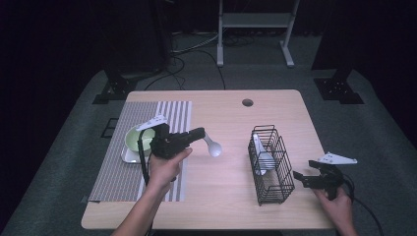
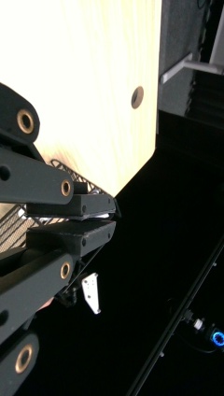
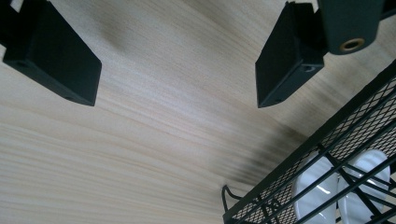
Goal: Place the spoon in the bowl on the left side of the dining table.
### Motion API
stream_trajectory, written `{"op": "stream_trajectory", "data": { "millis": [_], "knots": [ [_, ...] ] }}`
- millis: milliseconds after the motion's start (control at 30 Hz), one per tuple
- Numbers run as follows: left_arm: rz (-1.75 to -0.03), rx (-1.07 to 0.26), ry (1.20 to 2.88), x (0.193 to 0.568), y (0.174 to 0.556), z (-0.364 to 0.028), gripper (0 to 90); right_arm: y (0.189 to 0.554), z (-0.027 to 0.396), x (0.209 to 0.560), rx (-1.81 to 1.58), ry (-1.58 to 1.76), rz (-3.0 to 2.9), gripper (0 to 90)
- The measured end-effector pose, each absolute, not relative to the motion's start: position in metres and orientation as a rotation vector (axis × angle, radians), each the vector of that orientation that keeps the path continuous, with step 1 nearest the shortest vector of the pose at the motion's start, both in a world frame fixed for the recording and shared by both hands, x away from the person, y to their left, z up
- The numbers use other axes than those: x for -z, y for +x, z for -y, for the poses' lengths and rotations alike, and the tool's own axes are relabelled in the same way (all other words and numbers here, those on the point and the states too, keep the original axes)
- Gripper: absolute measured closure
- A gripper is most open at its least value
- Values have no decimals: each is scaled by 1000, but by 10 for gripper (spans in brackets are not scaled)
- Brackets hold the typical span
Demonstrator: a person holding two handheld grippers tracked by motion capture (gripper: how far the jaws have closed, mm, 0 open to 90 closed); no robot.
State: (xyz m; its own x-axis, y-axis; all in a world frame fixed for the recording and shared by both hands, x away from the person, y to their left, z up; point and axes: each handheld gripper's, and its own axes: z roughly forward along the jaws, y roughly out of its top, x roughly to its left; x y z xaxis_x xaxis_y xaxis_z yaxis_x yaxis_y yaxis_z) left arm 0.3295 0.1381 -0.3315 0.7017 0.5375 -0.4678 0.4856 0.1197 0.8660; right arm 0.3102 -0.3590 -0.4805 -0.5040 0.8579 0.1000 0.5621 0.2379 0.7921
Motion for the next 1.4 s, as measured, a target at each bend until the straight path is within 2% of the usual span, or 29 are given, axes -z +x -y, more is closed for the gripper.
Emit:
{"op": "stream_trajectory", "data": {
  "millis": [800, 1400],
  "knots": [
    [-1000, -96, 1457, 345, 348, -176, 859, 313, 358, 481, -1142, 1319, -2159, 134],
    [-1045, -130, 1392, 339, 356, -199, 858, 313, 357, 481, -1137, 1321, -2160, 134]
  ]
}}
